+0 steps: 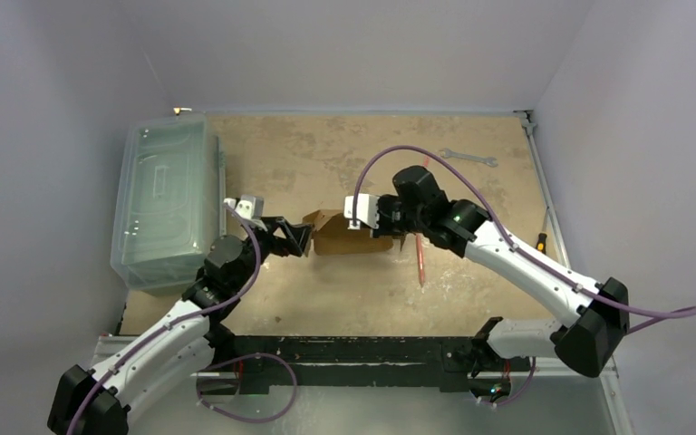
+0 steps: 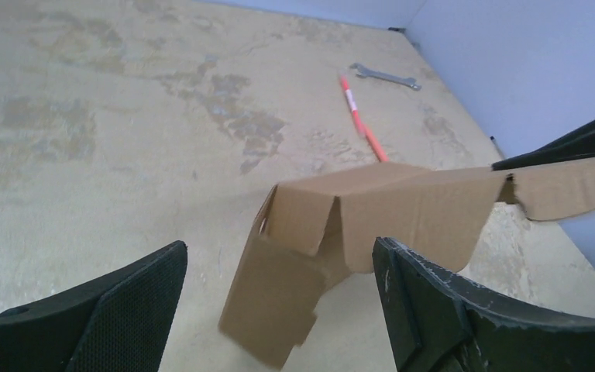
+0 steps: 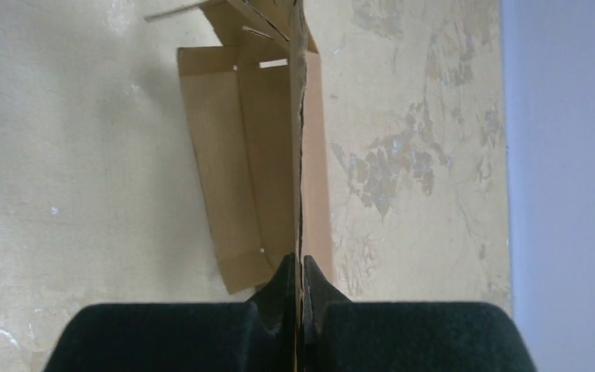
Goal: Fold the paper box
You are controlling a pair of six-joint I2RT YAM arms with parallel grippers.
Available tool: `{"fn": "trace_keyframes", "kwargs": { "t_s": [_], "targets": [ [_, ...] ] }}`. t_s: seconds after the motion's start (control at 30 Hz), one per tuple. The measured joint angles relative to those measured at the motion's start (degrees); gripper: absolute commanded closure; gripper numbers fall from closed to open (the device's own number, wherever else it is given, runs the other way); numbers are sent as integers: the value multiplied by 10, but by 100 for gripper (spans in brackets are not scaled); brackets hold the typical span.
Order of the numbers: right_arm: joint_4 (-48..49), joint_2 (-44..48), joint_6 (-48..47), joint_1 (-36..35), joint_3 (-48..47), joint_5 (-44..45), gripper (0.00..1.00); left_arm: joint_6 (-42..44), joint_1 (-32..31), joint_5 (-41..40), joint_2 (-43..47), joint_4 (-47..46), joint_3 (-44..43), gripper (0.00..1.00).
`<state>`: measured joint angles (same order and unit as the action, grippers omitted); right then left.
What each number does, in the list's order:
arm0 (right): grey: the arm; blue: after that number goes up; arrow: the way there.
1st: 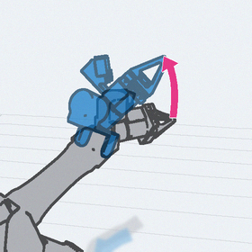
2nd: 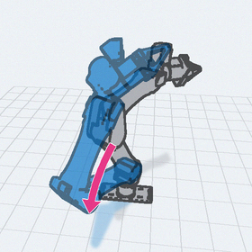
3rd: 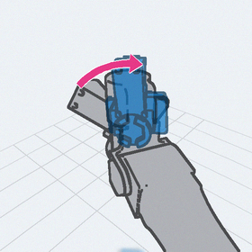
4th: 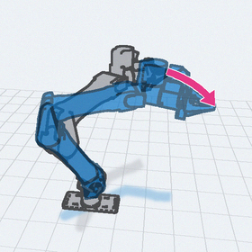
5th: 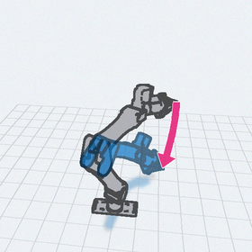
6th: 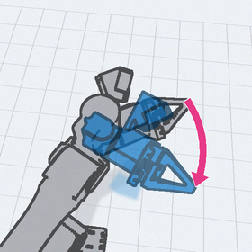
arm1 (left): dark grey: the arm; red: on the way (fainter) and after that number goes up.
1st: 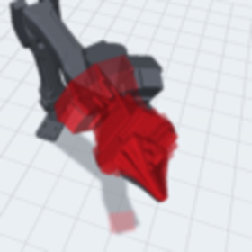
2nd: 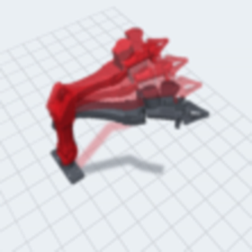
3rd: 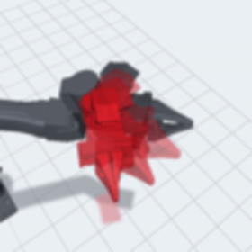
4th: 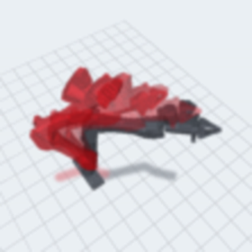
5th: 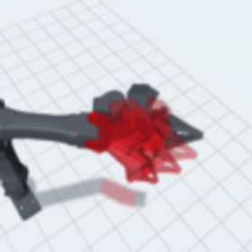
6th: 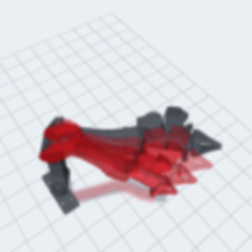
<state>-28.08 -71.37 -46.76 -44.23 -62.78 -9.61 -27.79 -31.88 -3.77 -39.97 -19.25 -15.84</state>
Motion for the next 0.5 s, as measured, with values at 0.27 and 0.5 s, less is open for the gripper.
{"fn": "trace_keyframes", "kwargs": {
  "t_s": [0.27,0.5],
  "targets": [
    [-52,-91,7,0,-72,-32,100,35,0,29,0,8,-38,14],
    [-88,-119,9,0,-71,-38,100,23,0,-31,15,88,-56,14]
  ]
}}
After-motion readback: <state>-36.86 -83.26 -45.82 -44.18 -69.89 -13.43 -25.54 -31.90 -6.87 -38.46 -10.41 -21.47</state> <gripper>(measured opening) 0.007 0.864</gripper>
